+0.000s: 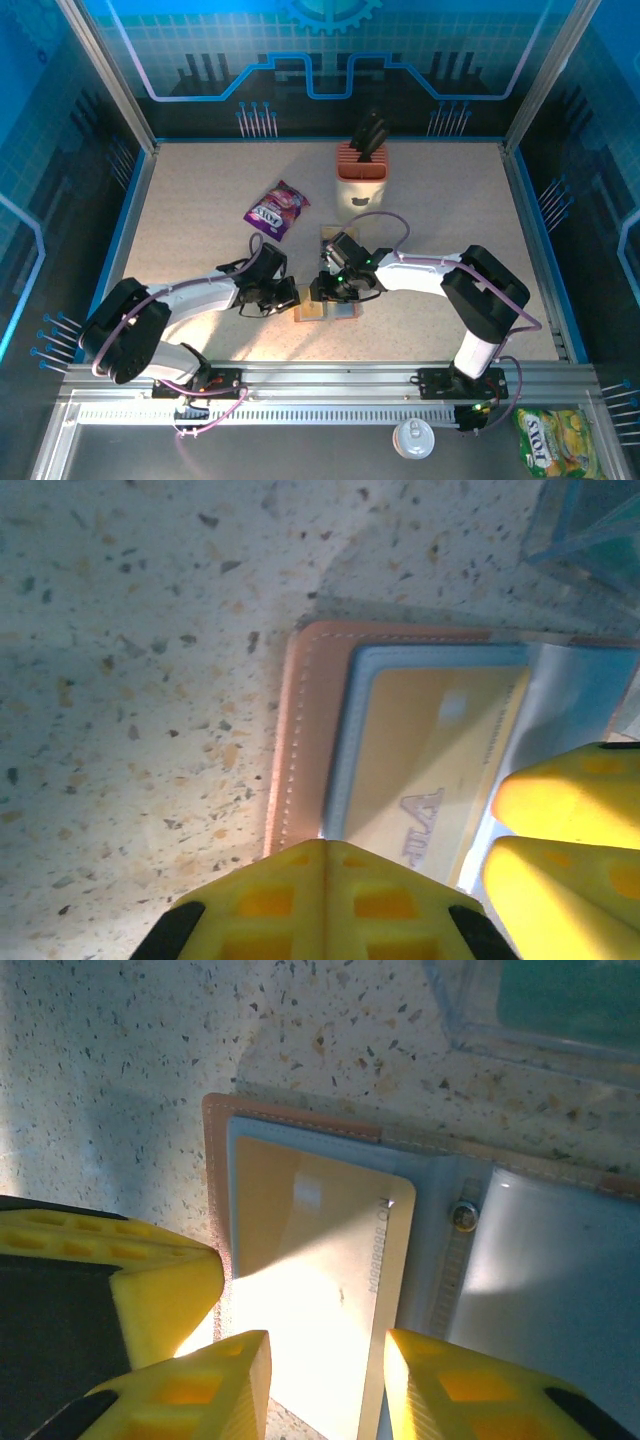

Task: Take the credit cards out of the card holder

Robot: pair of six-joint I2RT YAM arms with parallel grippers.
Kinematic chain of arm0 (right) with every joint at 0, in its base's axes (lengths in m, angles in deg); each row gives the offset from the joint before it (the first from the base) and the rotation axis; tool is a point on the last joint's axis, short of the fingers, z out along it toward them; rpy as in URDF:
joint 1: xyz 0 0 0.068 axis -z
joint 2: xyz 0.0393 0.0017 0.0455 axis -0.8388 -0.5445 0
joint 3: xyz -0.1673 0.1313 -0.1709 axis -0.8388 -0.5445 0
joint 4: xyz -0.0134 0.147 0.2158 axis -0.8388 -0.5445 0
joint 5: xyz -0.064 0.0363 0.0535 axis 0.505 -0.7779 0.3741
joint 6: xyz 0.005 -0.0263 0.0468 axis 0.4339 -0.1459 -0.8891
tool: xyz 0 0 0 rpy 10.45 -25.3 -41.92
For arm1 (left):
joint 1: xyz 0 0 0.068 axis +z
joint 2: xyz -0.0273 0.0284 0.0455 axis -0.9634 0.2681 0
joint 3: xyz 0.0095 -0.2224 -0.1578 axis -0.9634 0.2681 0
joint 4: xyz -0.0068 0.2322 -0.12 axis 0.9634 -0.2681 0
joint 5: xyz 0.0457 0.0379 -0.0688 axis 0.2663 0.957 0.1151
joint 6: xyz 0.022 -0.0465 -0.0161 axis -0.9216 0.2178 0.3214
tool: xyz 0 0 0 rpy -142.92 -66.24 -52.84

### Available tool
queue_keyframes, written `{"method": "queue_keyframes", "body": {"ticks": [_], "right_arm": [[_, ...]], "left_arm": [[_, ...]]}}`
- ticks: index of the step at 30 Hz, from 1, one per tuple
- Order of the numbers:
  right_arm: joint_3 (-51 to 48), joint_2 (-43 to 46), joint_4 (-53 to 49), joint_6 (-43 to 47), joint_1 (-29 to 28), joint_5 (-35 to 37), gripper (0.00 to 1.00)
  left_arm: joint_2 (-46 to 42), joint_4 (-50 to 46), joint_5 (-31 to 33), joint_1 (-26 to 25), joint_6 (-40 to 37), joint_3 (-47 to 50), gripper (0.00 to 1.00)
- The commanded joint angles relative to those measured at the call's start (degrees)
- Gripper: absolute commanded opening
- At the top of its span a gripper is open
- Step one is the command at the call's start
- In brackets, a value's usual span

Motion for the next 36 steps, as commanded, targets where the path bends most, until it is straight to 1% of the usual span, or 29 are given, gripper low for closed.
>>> {"method": "queue_keyframes", "body": {"ticks": [1,12,17,21,30,36], "right_arm": [[0.62,2.08,-0.04,0.48,-0.33,-0.2,0.36],[0.12,1.56,1.18,0.05,-0.37,-1.27,0.36],[-0.36,0.7,1.66,-0.26,-0.41,-1.3,0.36],[-0.45,-0.02,2.01,-0.31,-0.38,-1.52,0.36],[-0.54,-0.71,1.9,-0.15,-0.35,-1.59,0.36],[-0.45,-1.17,1.76,-0.03,-0.33,-1.53,0.36]], "left_arm": [[1.5,1.15,-0.29,0.41,0.38,0.86,0.0],[1.51,1.57,-0.39,0.4,0.48,1.48,0.0],[-0.37,0.0,-0.37,0.41,0.54,0.52,0.01],[-1.49,1.26,-1.89,0.41,1.86,0.17,0.02],[0.36,1.13,-2.5,0.45,1.28,-0.85,0.02],[2.29,2.93,-2.9,0.4,1.53,0.02,0.02]]}}
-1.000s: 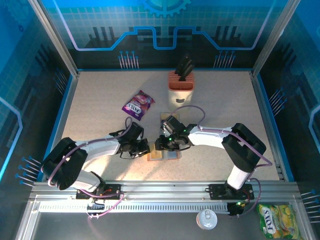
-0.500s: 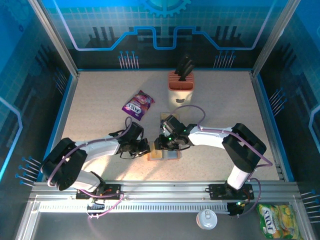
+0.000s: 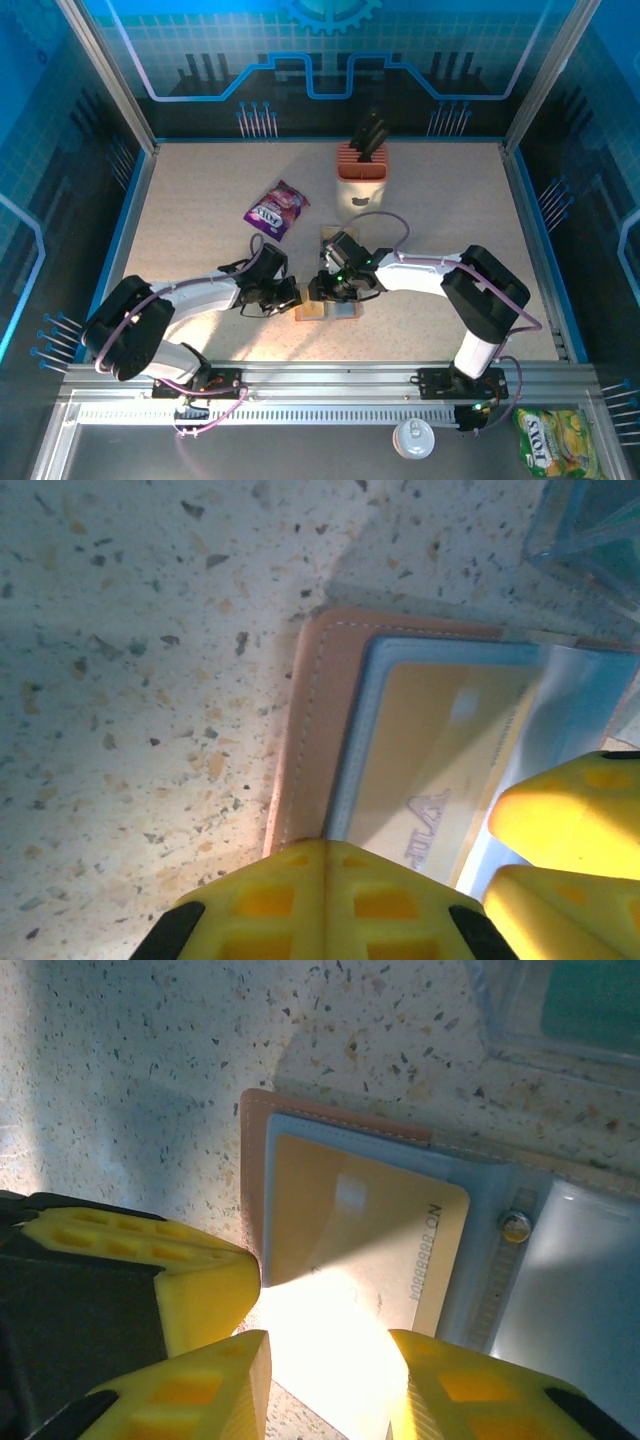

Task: Take the credit cards out of the card holder

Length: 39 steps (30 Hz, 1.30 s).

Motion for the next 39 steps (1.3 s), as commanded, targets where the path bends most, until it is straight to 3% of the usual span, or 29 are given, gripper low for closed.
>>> {"method": "queue_keyframes", "body": {"ticks": [1,39], "right_arm": [[-0.27,-1.16,0.19,0.02,-0.33,-0.34,0.36],[-1.1,2.48,-6.41,2.74,0.83,4.82,0.36]], "left_arm": [[1.37,0.31,-1.75,0.41,0.1,-0.47,0.02],[1.0,-5.8,0.23,0.45,-1.73,-3.03,0.01]]}}
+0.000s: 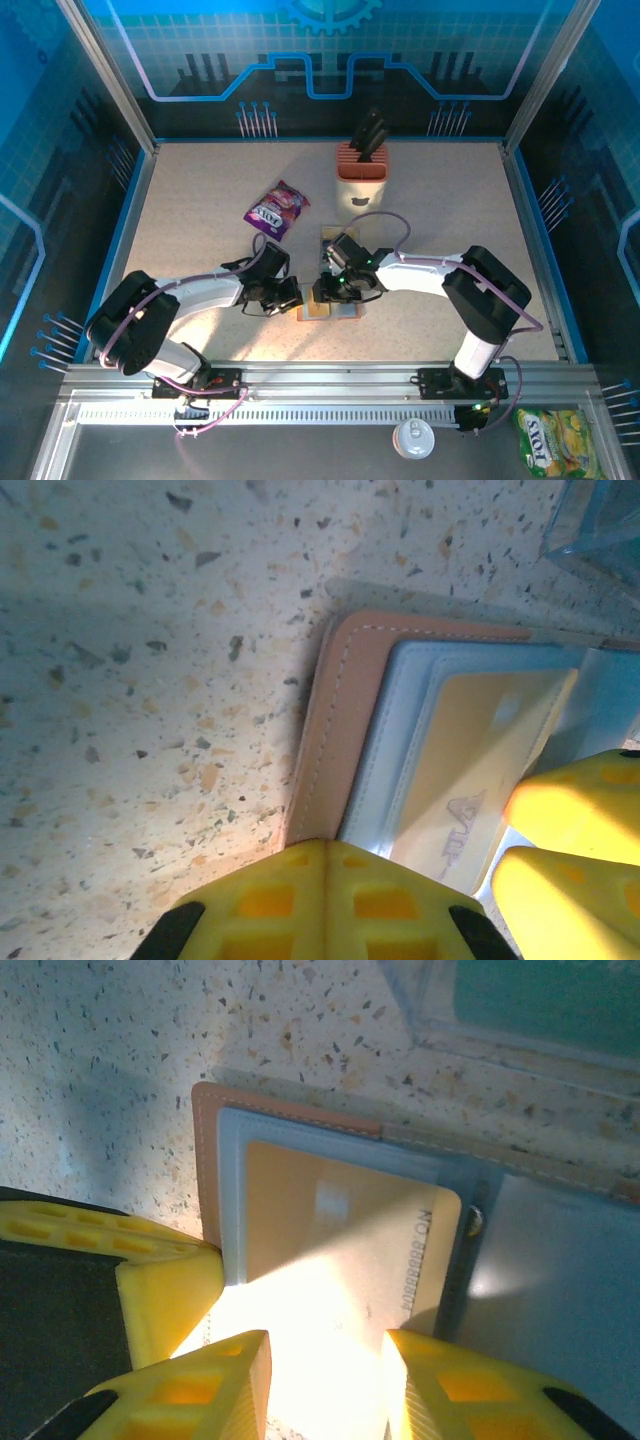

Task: Take the credit cards out of the card holder

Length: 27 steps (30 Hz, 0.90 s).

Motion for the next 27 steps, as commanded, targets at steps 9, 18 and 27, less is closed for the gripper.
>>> {"method": "queue_keyframes", "body": {"ticks": [9,18,27], "right_arm": [[-2.08,3.33,3.07,-0.64,0.76,-1.58,0.37],[-2.08,3.93,1.22,-0.17,1.12,-0.78,0.37],[-4.49,4.99,0.17,-0.15,2.07,-0.08,0.37]], "left_arm": [[-3.52,-4.2,-0.38,0.38,-0.45,-2.87,0.02],[-1.38,-1.5,-2.34,-0.7,0.81,-3.7,0.02],[2.95,-1.71,-1.86,-2.67,0.22,-6.76,0.01]]}}
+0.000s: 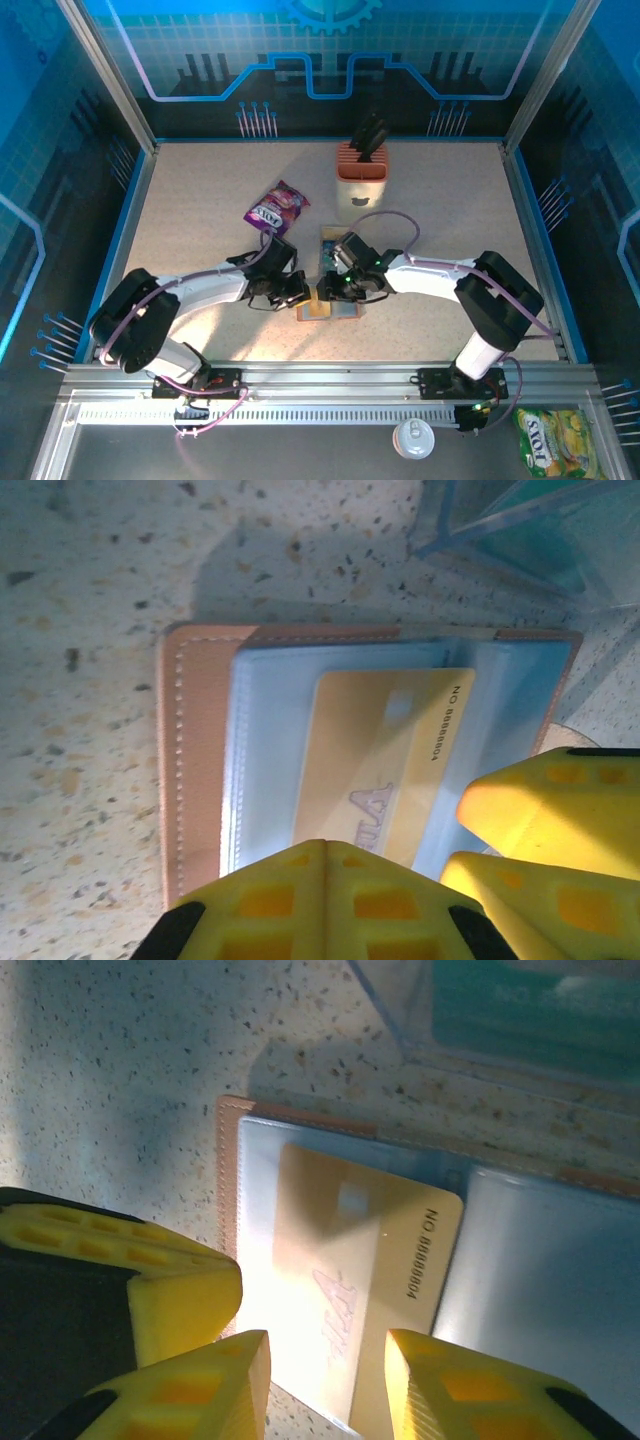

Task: Take the credit cards out of the card holder

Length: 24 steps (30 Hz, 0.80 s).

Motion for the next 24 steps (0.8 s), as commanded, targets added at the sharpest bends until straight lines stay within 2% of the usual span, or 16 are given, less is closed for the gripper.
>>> {"method": "queue_keyframes", "body": {"ticks": [1,11,24], "right_arm": [[-1.41,1.23,-1.28,-0.01,0.89,0.39,0.37],[-2.36,0.36,0.31,-0.25,1.3,-0.85,0.37],[-2.98,-1.17,3.79,-1.14,1.61,-3.08,0.36]], "left_arm": [[1.84,-0.63,-1.01,-0.65,-0.43,-1.9,0.01],[3.89,-2.01,0.93,-1.14,-1.03,-1.99,0.01],[0.59,-5.0,4.34,-1.42,-1.38,-2.06,0.01]]}}
